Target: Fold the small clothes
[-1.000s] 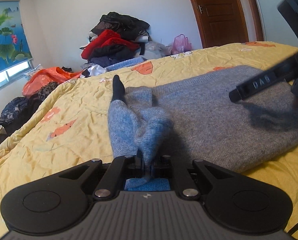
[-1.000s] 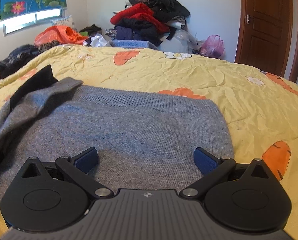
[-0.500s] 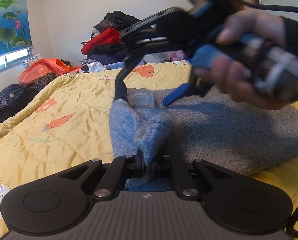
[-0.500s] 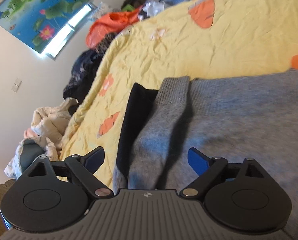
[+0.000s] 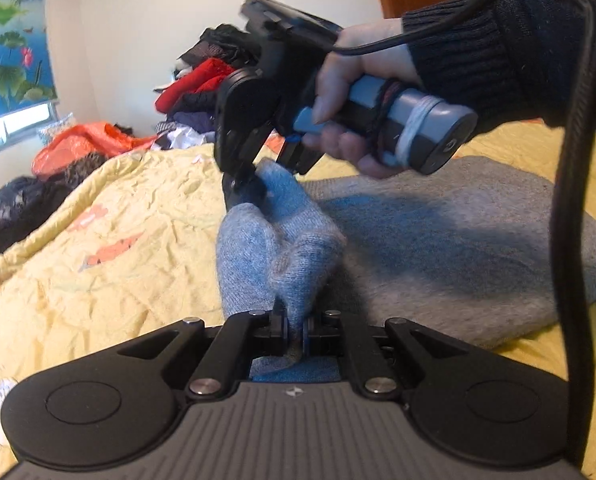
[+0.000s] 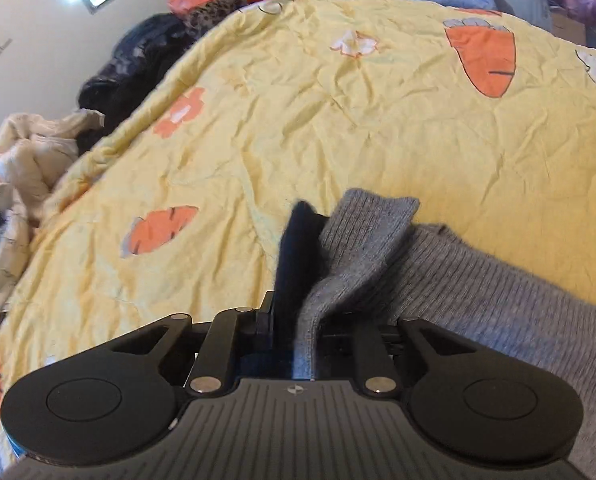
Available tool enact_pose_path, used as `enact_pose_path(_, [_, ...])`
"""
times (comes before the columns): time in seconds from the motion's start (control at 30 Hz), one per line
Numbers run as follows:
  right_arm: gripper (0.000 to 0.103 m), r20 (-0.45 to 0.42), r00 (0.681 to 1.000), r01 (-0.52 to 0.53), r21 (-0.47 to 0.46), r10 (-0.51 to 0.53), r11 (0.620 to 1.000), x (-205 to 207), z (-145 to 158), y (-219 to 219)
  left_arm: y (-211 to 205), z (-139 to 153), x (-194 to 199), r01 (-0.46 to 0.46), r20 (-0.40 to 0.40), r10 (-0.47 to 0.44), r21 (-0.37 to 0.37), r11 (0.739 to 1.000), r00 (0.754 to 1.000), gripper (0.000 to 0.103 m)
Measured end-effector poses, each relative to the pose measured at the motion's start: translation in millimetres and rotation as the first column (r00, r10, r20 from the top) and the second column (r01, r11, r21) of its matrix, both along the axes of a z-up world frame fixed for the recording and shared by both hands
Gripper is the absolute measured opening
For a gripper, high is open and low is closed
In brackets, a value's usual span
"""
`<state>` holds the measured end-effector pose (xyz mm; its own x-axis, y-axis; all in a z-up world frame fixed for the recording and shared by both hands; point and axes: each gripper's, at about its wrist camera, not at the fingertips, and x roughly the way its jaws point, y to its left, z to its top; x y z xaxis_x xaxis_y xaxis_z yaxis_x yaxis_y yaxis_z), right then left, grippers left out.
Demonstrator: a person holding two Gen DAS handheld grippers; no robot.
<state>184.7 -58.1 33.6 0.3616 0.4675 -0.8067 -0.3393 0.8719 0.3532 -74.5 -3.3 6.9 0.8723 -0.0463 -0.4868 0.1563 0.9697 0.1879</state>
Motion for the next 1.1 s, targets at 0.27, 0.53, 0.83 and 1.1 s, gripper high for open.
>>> enact_pose_path(0.27, [0.017, 0.114, 0.992, 0.042, 0.098, -0.053, 0.994, -29.0, 61.4, -122.5, -78.8, 43.9, -10.2, 0.276, 0.088, -0.273, -0.028, 0.961, 0.958, 0.006])
enact_pose_path(0.53, [0.017, 0.113, 0.965, 0.225, 0.091, -0.235, 0.970, -89.4, 52.0, -265.2, -171.2, 14.5, -22.4, 0.487, -0.019, -0.487, -0.009, 0.873, 0.873, 0.006])
enact_pose_path(0.83, [0.064, 0.092, 0.871, 0.453, 0.231, -0.482, 0.861, -116.4, 0.7, -313.3, -155.4, 9.8, -25.7, 0.569, -0.076, -0.566, 0.025, 0.822, 0.821, 0.022])
enact_pose_path(1.1, [0.062, 0.193, 0.803, 0.478, 0.358, -0.564, 0.802, -122.2, 27.8, -333.7, -84.7, -2.8, -58.4, 0.425, 0.019, -0.433, 0.161, 0.891, 0.901, 0.068])
